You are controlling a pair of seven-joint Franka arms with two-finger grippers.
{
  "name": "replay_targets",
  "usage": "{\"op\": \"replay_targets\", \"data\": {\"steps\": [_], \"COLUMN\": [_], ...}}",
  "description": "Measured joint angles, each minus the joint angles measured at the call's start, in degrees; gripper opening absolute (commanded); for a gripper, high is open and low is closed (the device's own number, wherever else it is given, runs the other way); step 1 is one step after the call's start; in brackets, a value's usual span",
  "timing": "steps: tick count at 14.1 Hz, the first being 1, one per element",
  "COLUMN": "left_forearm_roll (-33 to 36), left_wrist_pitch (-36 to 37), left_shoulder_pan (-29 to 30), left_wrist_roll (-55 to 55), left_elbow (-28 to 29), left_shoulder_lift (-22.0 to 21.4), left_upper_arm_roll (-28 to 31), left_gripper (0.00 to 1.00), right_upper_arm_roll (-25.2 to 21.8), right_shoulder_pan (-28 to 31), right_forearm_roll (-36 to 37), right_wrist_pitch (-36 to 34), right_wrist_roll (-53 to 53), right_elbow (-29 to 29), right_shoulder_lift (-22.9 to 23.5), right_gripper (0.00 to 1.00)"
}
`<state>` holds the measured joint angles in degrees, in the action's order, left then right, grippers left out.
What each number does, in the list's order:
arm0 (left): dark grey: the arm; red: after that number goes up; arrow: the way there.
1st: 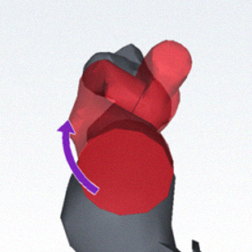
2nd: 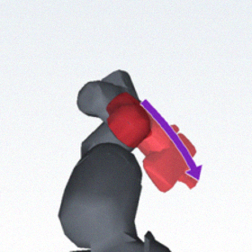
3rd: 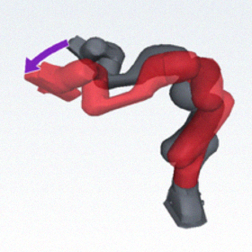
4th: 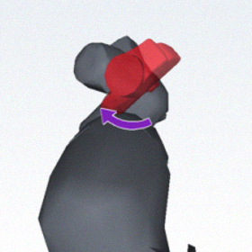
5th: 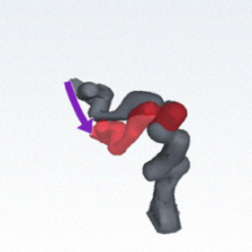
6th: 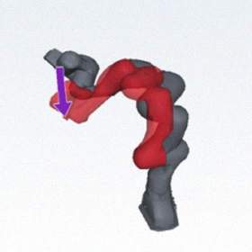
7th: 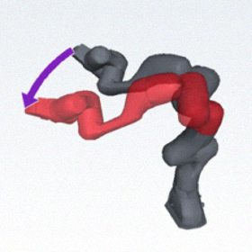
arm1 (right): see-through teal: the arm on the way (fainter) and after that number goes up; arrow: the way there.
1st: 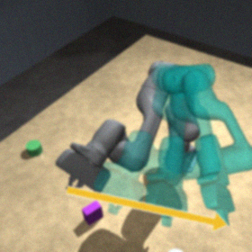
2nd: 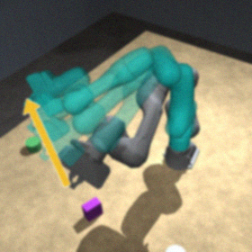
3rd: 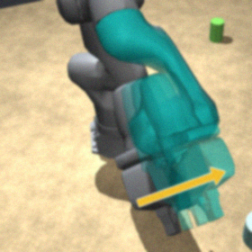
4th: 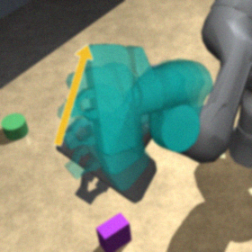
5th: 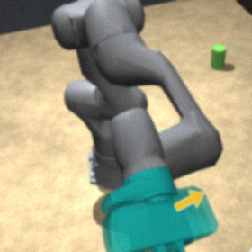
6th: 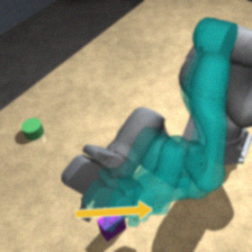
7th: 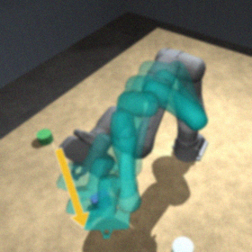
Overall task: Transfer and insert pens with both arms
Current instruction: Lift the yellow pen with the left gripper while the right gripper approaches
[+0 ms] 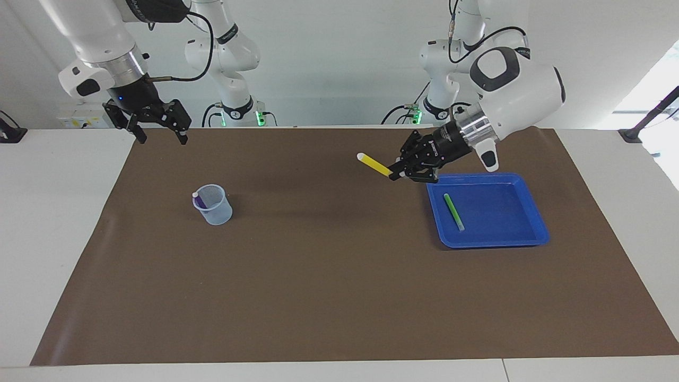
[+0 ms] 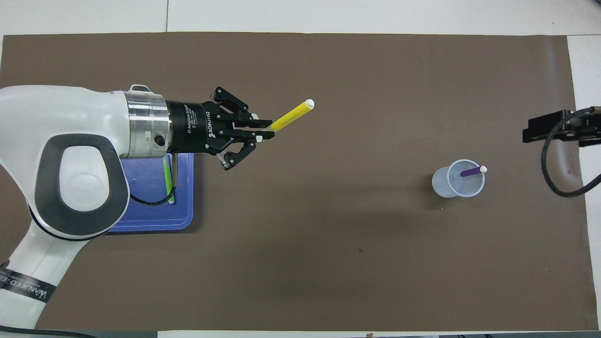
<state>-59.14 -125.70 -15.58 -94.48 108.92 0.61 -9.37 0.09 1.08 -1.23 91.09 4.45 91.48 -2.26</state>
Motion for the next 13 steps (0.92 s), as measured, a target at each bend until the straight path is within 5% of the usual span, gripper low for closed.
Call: {"op": "replay_targets", "data": {"steps": [7,13], "left_forearm_roll": [-2.79,-6.01], "left_wrist_pitch": [-7.09,-8.31], "left_shoulder_pan": [-4.76,-5.65], "left_wrist_roll": [-4.30,-4.53], "left_elbow": [6.02,8.24], "left_shoulder_lift": [-3.44,-4.39], "left_upper_arm_roll": [0.00,0.01], "left_gripper": [0.00,0.00], "right_upper_arm_roll": [2.65,5.43], "right_shoulder_pan": [-0.18,-0.37], "right_forearm_roll": [-1.31,-19.28], "right_wrist_pitch": [-2.99,-1.35], "right_wrist_roll": [1.97,5.06], "right_elbow": [-2.20,-3.10], "right_shoulder_lift": [0.03,0.04], "right_gripper": [1.00,1.00]}}
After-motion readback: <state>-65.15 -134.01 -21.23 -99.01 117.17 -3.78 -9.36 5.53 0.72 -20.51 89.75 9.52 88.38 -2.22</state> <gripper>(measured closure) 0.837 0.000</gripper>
